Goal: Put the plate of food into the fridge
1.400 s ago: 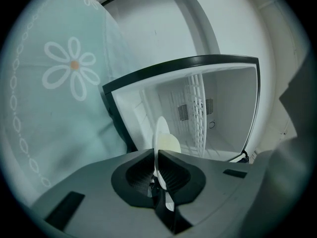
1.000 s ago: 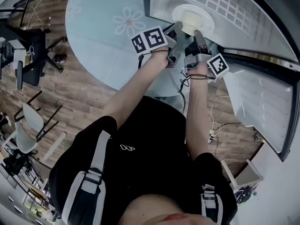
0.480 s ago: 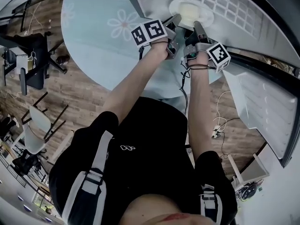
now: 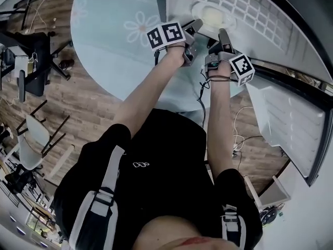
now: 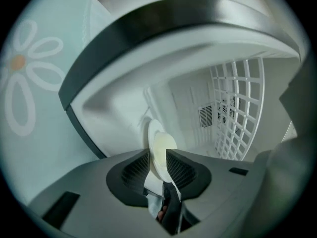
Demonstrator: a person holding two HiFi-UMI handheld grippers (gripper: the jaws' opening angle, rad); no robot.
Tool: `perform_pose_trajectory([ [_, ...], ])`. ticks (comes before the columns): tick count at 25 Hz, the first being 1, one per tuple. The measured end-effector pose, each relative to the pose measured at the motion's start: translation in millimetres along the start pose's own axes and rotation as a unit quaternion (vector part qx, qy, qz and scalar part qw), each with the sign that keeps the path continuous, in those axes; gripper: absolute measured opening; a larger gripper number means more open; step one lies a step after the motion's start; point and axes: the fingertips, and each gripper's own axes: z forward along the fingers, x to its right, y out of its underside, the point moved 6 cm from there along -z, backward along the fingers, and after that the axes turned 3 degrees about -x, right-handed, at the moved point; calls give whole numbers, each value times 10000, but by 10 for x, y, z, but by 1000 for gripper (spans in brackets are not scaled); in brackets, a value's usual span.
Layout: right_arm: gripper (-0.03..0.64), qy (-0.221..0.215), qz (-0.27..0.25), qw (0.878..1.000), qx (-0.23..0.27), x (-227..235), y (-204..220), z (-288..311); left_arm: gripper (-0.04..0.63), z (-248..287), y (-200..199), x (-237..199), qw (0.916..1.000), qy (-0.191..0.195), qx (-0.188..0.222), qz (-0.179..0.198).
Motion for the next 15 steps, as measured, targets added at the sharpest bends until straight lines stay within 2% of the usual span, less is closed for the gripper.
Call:
perform_pose_trajectory([
  [4,212,120,-402,9989,194,-148,3,-145,119,-292,-93,-45,9998,5,201,24],
  [8,212,162,-802,9963,277,-249,-1,-380,102,-568,-21,0,9993,204,313,-96],
  [12,165,-38,-989,9942,417,-414,20,-571,26,-734,63,225,9960,725,473,-203],
  [15,144,-328,-1195,9914,432,-614,109,-710,-3,-887,143,483,9914,1181,551,-107],
])
